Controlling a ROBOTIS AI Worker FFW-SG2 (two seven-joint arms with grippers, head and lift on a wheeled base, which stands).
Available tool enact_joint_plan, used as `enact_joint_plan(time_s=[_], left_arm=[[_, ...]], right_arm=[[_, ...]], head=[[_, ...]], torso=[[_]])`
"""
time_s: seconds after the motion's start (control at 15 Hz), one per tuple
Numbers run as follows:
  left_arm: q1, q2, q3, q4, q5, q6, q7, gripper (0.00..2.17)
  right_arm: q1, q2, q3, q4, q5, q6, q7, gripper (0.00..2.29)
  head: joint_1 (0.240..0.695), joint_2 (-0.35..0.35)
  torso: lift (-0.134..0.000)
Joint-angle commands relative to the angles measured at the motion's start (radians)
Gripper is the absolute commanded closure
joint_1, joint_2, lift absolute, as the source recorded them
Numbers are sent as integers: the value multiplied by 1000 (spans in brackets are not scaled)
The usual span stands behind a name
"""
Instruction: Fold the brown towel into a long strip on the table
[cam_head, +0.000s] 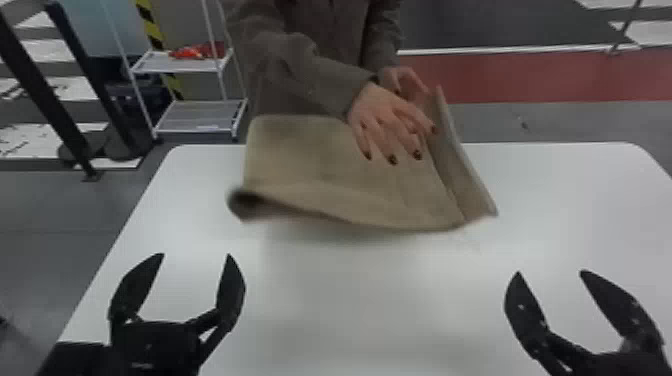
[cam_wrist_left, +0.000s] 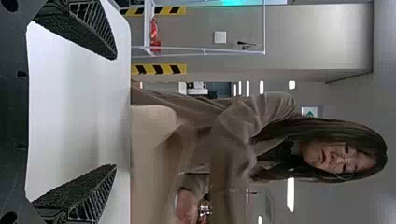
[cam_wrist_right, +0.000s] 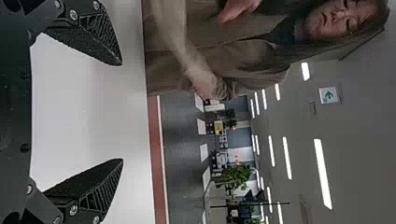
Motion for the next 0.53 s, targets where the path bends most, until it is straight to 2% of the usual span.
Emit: enact_joint_plan(time_s=[0.0,0.47], left_arm=[[0,0,0,2,0,0,-1,43],[-9,-2,-6,15,0,0,-3,43]], right_arm=[[-1,0,-1,4,-1,3,0,157],[-8,4,-2,12,-1,0,0,157]], head=[[695,77],[695,70]], torso=[[-123],[-123]])
